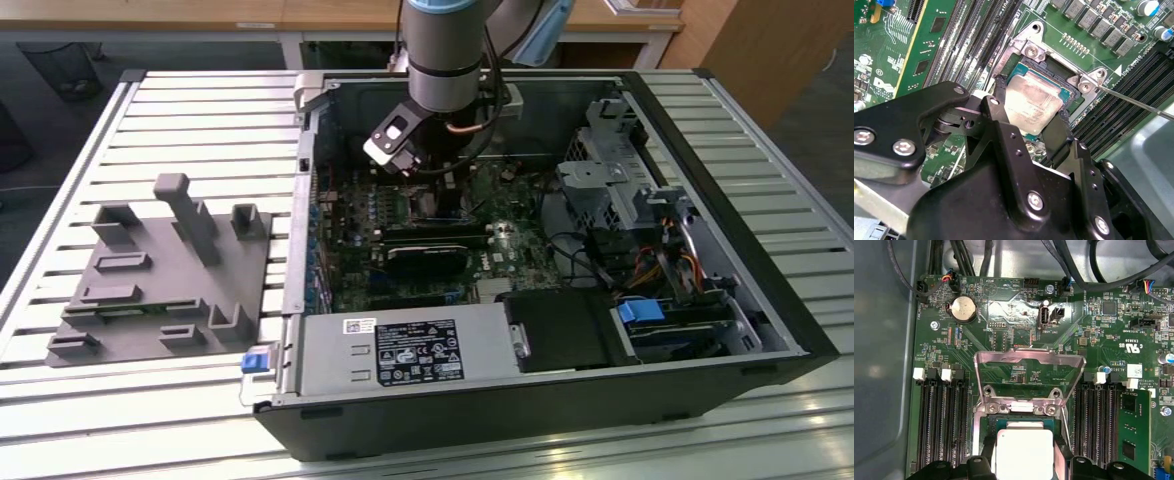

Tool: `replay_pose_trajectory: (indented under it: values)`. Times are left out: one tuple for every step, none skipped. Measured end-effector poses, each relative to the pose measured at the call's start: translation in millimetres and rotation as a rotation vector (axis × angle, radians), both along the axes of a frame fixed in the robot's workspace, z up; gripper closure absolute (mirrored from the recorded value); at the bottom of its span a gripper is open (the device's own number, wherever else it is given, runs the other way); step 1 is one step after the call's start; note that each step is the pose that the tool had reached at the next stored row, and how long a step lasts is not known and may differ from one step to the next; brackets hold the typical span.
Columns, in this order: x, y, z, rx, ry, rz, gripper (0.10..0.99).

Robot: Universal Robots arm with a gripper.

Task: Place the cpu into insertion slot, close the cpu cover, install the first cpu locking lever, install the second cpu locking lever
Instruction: 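Place the cpu into insertion slot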

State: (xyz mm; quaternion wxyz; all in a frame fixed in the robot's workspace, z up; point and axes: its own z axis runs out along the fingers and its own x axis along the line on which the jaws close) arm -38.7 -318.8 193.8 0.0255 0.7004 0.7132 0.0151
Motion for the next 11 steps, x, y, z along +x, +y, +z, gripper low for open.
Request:
replay_pose_trajectory:
  values:
    - [0.0, 0.0, 0.0, 0.000, 0.0000, 0.000, 0.537]
    - [0.0, 0.0, 0.0, 0.000, 0.0000, 0.000, 0.537]
    - [0.0, 0.0, 0.0, 0.000, 0.0000, 0.000, 0.475]
    - [0.0, 0.1, -0.1, 0.000, -0.0001, 0.000, 0.475]
    - [0.0, 0.3, -0.1, 0.000, 0.0000, 0.000, 0.475]
    - [0.0, 0.7, -0.2, 0.000, -0.0001, 0.000, 0.475]
    - [0.0, 1.2, -0.2, 0.000, -0.0001, 0.000, 0.475]
    - [0.0, 1.6, -0.3, 0.000, 0.0000, 0.000, 0.475]
    - [0.0, 1.8, -0.4, 0.000, -0.0001, 0.000, 0.475]
    - [0.0, 1.9, -0.5, 0.000, -0.0001, 0.000, 0.475]
    - [0.0, 2.2, -0.5, 0.000, 0.0000, 0.000, 0.475]
